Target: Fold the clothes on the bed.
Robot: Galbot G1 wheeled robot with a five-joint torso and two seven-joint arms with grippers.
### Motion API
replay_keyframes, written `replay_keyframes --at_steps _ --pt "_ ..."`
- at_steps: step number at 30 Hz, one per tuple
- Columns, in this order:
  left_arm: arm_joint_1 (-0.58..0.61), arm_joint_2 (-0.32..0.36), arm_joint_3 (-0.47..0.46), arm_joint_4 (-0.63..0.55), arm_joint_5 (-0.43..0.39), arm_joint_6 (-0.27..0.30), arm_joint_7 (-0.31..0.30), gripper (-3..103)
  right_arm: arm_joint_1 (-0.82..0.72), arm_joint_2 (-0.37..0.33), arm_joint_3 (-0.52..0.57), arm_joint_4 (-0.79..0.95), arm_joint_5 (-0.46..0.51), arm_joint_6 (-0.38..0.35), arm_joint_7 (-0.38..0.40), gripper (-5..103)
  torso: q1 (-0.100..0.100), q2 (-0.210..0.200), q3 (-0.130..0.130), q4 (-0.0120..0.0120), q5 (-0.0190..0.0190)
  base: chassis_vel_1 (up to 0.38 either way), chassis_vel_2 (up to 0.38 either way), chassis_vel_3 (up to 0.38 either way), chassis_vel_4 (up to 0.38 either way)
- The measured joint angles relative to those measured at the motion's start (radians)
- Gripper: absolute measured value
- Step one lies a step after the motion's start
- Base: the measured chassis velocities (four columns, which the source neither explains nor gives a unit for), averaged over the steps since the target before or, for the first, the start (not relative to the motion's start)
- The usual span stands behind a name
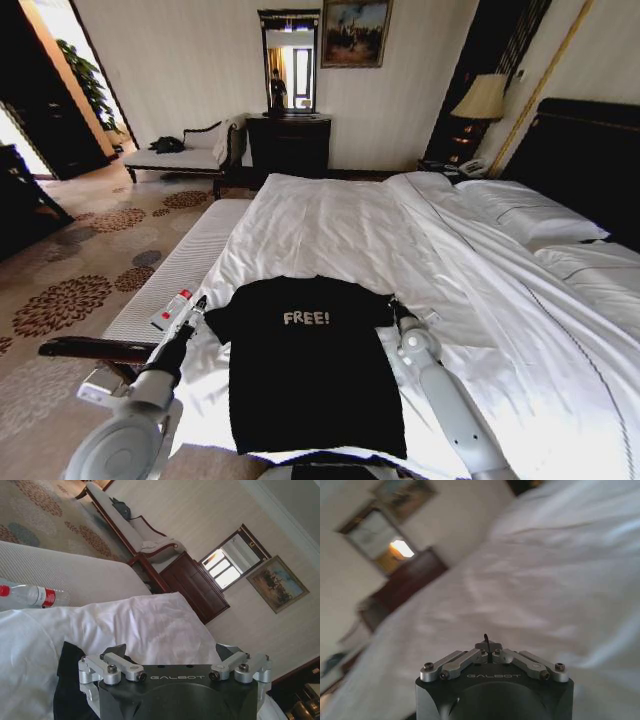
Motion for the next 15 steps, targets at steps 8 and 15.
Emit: replay_keyframes --at_steps 8,15 --pt "0.008 0.002 0.0 0.0 0.0 0.001 0.001 100 0.051 0.039 -0.162 0.014 -0.037 0.026 -0.026 0 0.0 0.0 0.0 0.0002 0.0 0.0 0.0 0.0 0.0" --pt "0.003 0.0 -0.002 0.0 0.001 0.001 0.001 100 0.116 0.091 -0.249 -0.089 -0.063 0.038 -0.035 0 0.0 0.0 0.0 0.0002 0.0001 0.0 0.0 0.0 0.0"
